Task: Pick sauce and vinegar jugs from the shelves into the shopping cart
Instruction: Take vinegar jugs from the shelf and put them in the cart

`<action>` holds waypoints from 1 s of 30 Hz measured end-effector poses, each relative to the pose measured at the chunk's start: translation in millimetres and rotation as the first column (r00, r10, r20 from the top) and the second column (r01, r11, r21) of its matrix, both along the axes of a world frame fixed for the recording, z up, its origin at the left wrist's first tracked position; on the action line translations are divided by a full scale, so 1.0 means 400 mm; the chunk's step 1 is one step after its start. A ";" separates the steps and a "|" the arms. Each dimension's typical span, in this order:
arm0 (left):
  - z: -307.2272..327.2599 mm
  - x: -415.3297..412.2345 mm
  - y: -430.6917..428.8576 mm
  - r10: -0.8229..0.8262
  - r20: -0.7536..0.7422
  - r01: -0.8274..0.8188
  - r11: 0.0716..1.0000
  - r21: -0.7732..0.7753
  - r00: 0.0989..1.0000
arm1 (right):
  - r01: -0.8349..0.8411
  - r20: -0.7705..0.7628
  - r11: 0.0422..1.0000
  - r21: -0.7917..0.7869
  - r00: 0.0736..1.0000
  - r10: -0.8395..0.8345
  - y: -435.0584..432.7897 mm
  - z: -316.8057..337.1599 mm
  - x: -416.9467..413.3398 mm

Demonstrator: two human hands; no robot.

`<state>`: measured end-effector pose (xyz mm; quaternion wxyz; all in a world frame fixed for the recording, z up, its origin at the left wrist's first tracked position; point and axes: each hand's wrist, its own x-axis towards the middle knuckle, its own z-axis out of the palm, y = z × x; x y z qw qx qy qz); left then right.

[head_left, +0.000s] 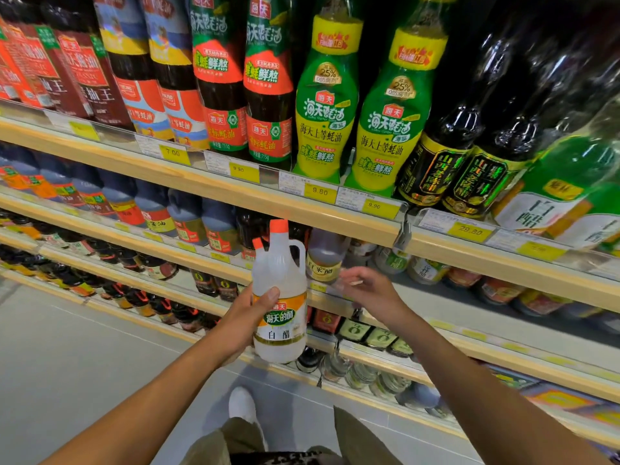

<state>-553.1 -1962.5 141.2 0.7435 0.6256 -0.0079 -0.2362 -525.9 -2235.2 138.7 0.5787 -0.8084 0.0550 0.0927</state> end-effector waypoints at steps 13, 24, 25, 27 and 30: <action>-0.019 -0.034 -0.137 -0.183 -0.056 0.183 0.983 -0.011 0.981 | -0.213 -0.126 0.946 0.243 0.960 0.248 0.058 0.003 -0.158; 0.000 0.038 -0.238 -0.290 -0.060 0.296 0.940 0.169 0.955 | 0.005 -0.186 0.972 0.234 0.982 0.040 -0.021 0.029 -0.123; 0.006 0.053 -0.242 -0.285 -0.036 0.286 0.938 0.197 0.958 | 0.020 -0.187 0.976 0.216 0.982 0.021 -0.032 0.036 -0.110; 0.004 0.085 -0.243 -0.220 0.026 0.204 0.938 0.279 0.975 | 0.051 -0.179 0.982 0.180 0.984 -0.019 -0.056 0.047 -0.082; 0.005 0.128 -0.222 -0.211 0.201 0.086 0.863 0.497 0.957 | 0.120 -0.160 0.982 0.147 0.982 -0.096 -0.094 0.066 -0.038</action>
